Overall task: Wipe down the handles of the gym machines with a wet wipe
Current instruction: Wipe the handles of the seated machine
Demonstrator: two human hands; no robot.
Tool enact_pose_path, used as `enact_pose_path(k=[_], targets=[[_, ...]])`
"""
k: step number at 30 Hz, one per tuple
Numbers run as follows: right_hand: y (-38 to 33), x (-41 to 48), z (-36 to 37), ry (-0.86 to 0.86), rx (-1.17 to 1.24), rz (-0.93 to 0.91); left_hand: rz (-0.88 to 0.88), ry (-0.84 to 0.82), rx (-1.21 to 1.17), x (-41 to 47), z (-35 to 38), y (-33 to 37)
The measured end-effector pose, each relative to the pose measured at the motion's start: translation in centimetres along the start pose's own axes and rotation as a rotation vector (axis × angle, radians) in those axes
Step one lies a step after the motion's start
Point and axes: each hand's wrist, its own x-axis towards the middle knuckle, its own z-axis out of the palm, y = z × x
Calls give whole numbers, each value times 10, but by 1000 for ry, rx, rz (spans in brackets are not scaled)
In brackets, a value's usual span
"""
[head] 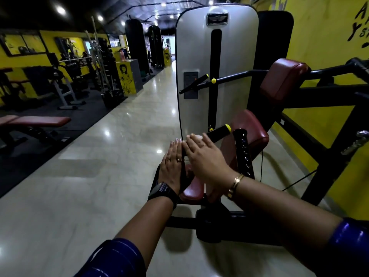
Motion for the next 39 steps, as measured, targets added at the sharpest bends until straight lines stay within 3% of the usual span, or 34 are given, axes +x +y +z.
enact_pose_path(k=[7,8,14,17,23,26,31,37,39], targets=[[45,14,3,177,-62,305,-61,-44,-72,-2,2,3],[38,10,2,119,-96,334,-62,-45,-77,-2,1,3],[-2,4,4,-4,-71,-17,3,43,-15,-1,3,-2],[3,19,4,22,-162,-67,2,35,17,-1,2,-1],[21,36,-10,-25,-94,161,2,30,65,0,2,1],[45,33,-10,4,-2,314,-19,3,-17,0,4,1],[60,29,-4,124,189,406,-39,-31,-49,-2,1,1],[68,20,-9,171,518,508,-67,-48,-73,-3,1,2],[67,18,-11,198,729,611,-67,-57,-77,-2,1,2]])
